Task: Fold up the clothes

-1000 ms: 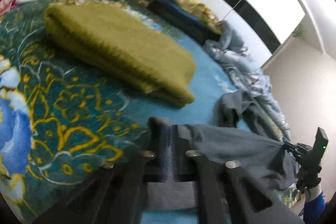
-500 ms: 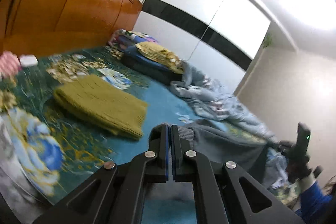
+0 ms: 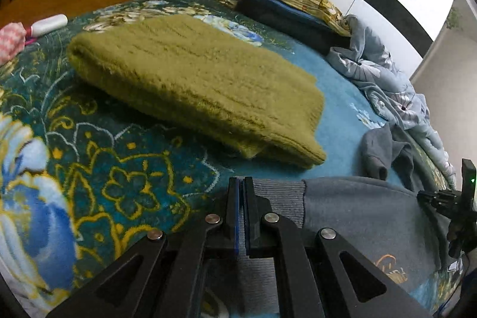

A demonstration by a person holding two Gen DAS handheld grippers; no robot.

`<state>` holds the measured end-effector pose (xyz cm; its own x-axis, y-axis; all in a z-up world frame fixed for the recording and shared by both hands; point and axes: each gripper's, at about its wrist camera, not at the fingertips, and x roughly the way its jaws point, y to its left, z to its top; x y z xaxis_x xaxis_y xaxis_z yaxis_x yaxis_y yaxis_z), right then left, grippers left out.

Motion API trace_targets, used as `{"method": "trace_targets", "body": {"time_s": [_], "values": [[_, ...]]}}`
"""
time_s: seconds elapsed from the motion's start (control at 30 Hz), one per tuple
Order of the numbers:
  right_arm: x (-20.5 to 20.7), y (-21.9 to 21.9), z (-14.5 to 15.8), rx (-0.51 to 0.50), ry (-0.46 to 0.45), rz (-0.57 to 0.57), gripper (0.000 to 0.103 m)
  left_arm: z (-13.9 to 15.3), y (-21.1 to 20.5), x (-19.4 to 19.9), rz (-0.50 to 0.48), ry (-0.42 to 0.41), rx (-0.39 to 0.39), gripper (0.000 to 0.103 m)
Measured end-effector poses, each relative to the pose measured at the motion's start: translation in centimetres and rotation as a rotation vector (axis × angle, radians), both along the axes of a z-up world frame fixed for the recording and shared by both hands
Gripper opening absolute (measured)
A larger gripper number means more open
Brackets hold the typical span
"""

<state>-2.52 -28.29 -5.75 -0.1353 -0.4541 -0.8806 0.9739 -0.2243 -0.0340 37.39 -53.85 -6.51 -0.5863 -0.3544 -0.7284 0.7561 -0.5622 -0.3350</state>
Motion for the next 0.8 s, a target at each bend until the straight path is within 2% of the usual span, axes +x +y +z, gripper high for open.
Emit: {"method": "trace_targets", "body": {"time_s": [0.1,0.27,0.3,0.33,0.4,0.5,0.57,0.67,0.73,0.8], "values": [[0.2,-0.2,-0.8,0.026,0.008,-0.002,0.006,-0.3,0.0,0.0,-0.004,0.001,0.011,0.002],[1.1,0.5,0.7,0.014,0.029,-0.005,0.011,0.7,0.4,1.2,0.023,0.021,0.051,0.006],[1.3,1.0,1.5,-0.001,0.032,-0.009,0.013,1.1,0.6,1.5,0.032,0.020,0.056,0.014],[1.5,1.7,2.5,-0.024,0.035,-0.016,0.019,1.5,0.9,1.9,0.034,0.019,0.058,0.026],[2.0,3.8,4.8,-0.086,0.042,-0.042,0.026,2.5,1.8,3.2,0.045,0.043,0.052,0.038],[2.6,9.7,8.2,-0.207,0.041,-0.123,0.032,3.6,3.5,5.9,0.089,0.087,0.063,0.045],[3.3,15.6,9.7,-0.292,0.046,-0.208,0.038,3.6,4.8,7.7,0.118,0.118,0.090,0.049],[3.7,25.7,9.7,-0.367,0.063,-0.403,0.048,2.6,6.4,8.9,0.126,0.138,0.147,0.049],[3.1,31.5,8.4,-0.371,0.036,-0.574,0.048,2.0,7.0,8.7,0.118,0.149,0.184,0.049],[2.7,35.6,7.2,-0.396,-0.022,-0.681,0.048,1.4,7.7,8.1,0.114,0.146,0.217,0.049]]}}
